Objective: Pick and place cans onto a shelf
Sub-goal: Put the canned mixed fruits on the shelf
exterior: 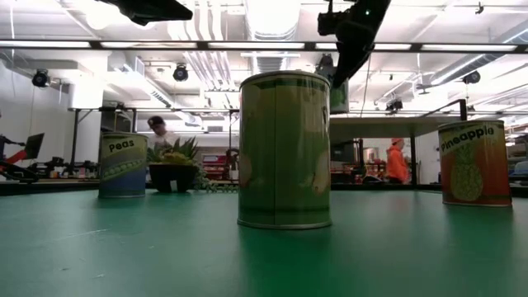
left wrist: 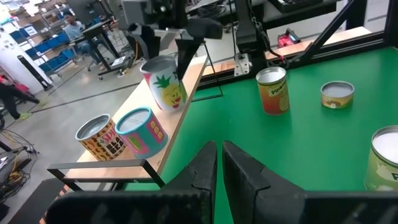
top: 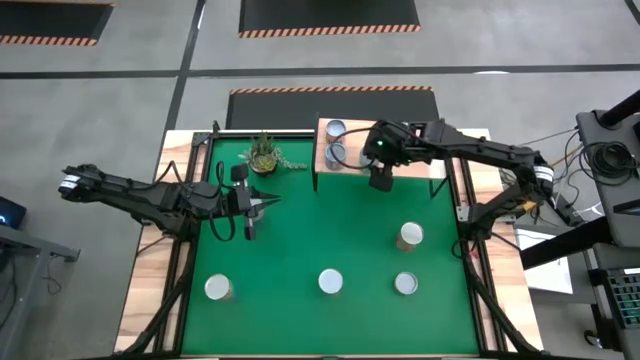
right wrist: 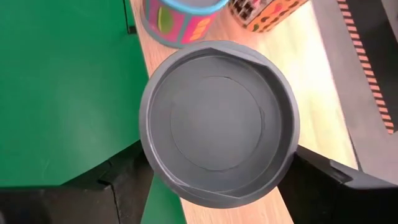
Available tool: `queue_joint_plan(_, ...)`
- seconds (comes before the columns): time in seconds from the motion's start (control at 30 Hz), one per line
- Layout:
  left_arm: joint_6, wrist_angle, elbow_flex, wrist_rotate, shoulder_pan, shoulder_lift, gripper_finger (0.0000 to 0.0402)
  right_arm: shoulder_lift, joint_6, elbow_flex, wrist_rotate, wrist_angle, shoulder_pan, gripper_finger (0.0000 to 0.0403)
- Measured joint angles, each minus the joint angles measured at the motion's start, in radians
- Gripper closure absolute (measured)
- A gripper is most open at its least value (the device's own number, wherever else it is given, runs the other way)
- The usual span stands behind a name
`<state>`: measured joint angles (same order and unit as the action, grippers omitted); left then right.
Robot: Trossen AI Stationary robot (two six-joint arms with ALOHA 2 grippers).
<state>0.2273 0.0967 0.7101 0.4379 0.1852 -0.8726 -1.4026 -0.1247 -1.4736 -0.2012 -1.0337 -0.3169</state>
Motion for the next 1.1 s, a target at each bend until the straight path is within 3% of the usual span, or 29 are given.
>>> queue_joint_plan(0.23, 0.0, 0.0, 0.0, 0.0, 0.0, 0.0, 0.0393, -0.03, 0.008, 0.001, 0.0, 0.021, -0.003, 0.0116)
queue_joint_plan(0.63, 0.0, 0.0, 0.0, 0.0, 0.0, 0.0, 0.0393, -0.039, -0.025, -0.016, -0.006, 0.053, -0.011, 0.006)
queue_joint_plan(1.1, 0.0, 0.0, 0.0, 0.0, 0.0, 0.001, 0.0393, -0.018, 0.031, -0.15, -0.001, -0.031, 0.027, 0.0076)
